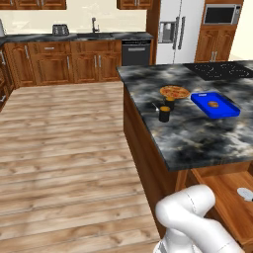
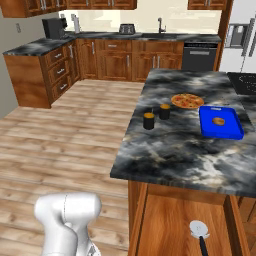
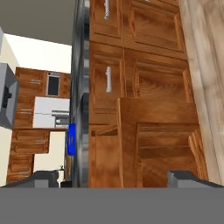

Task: Take the pizza cutter from the drawer on the right and place it on the dining counter for cutting.

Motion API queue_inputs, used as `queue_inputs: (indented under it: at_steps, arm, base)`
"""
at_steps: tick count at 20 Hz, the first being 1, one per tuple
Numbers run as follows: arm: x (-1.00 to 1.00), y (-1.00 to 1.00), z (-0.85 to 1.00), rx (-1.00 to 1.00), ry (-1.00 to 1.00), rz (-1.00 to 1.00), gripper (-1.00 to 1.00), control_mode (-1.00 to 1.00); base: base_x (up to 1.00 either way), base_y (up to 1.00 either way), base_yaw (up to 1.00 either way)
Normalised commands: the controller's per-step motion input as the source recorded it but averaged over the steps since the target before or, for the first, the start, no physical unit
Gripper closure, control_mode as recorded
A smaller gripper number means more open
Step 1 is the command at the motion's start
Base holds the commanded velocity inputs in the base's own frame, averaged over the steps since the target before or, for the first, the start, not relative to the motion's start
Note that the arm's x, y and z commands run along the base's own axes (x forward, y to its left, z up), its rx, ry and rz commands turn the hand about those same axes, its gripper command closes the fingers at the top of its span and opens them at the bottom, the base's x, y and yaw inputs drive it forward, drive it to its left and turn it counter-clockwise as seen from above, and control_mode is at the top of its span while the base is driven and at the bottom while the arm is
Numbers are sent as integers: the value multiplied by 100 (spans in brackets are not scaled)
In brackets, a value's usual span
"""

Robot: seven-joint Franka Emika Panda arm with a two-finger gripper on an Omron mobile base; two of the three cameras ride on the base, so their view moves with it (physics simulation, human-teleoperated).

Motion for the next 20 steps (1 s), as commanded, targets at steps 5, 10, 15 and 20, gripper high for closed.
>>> queue_inputs:
  at_steps: [5, 10, 15, 20]
  arm:
    - [-2, 4, 87, 0, 1, 0, -100, -100]
    - [0, 29, 66, 0, 0, 0, -100, -100]
    - [0, 37, 60, 0, 0, 0, -100, -100]
    - [0, 62, 41, -4, 0, 1, -100, -100]
  base:
    - [0, 0, 0]
    - [0, 0, 0]
    - [0, 0, 0]
    - [0, 0, 0]
